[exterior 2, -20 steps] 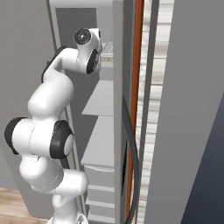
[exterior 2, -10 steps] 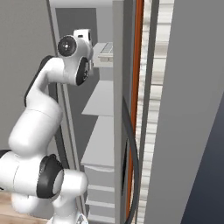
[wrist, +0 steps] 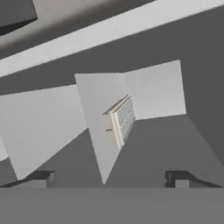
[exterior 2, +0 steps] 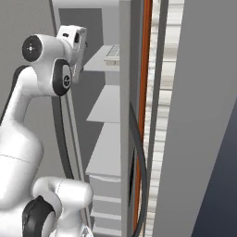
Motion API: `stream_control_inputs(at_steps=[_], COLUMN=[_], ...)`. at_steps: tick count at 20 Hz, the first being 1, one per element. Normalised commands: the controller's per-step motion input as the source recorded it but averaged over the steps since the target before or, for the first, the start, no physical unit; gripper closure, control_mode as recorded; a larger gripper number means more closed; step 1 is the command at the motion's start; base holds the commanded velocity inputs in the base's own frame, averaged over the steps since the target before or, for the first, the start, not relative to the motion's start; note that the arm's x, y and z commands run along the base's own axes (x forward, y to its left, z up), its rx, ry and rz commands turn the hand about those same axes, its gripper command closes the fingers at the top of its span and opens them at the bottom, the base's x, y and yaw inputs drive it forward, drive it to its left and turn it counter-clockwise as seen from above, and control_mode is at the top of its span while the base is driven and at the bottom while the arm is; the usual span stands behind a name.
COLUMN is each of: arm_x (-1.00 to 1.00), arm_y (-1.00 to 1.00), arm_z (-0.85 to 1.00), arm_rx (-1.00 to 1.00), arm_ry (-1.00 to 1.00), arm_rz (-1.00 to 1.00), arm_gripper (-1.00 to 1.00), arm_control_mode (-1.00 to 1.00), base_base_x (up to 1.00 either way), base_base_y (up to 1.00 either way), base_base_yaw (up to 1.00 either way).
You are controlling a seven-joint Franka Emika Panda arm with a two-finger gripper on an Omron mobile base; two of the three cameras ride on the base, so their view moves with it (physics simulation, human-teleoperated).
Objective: The ice cube tray has been filled with water. Take the tray and place it in the freezer to make ice. Close the freezer door after placing the tray.
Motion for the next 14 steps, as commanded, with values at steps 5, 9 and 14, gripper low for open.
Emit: stream_control_inputs(at_steps=[5,9,14], arm_x=[-1.00,-1.00,-0.91], arm_y=[0.20,0.13,0.13], arm_z=[0.08,0.00,-0.22], arm_rx=[0.41,0.57,0.61], arm_ry=[0.04,0.10,0.10], arm_rz=[-0.31,-0.35,-0.24], arm_gripper=[-1.00,-1.00,-1.00], arm_control_mode=[-1.00,-1.00,-1.00], base_base_x=[0.00,0.00,0.00], base_base_y=[0.00,0.00,0.00], base_base_yaw=[0.00,0.00,0.00])
